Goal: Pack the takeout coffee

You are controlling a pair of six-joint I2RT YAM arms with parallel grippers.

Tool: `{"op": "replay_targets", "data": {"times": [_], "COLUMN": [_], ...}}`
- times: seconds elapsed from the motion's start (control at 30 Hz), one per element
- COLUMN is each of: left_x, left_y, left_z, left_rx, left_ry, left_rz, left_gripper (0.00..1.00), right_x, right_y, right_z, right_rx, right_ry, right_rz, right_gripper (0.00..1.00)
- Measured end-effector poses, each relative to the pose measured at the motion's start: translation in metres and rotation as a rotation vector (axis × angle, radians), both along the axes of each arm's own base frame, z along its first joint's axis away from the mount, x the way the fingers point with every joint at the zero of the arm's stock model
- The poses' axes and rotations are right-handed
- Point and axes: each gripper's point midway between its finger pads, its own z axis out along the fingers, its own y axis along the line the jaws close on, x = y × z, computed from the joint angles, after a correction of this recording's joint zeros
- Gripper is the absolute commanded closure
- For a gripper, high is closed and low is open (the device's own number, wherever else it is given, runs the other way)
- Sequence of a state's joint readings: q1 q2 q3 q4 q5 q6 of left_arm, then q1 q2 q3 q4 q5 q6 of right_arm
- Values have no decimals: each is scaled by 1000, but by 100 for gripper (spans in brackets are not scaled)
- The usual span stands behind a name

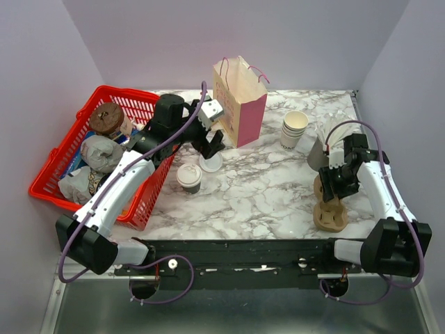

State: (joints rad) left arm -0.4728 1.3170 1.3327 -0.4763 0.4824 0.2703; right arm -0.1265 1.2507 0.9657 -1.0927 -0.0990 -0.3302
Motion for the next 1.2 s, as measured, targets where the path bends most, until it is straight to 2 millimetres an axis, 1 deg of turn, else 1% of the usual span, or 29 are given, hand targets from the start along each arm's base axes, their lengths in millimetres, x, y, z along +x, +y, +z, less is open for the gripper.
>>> {"op": "replay_targets", "data": {"times": [0.2,0.37,0.57,1.17,1.2], "left_x": [2,1,2,5,5], "left_y": [-2,-1,-2,-5,-5], "left_z": [1,-4,-4,-3,-3], "left_rx": [-21,-20,-28,-49,-50], "left_ry": [6,22,24,25,27], "left_rz": [12,18,22,30,31], "left_gripper": [1,1,1,1,1], "right_x": [5,8,11,10,10], "right_y": [-1,-1,-1,-6,-6], "right_z": [-5,-10,-13,-21,-22], "right_rx": [8,11,12,10,10], "right_ry": [10,19,23,64,67], "right_rz": [-28,-43,-50,-67,-67], "right_gripper": [41,41,41,46,48]}}
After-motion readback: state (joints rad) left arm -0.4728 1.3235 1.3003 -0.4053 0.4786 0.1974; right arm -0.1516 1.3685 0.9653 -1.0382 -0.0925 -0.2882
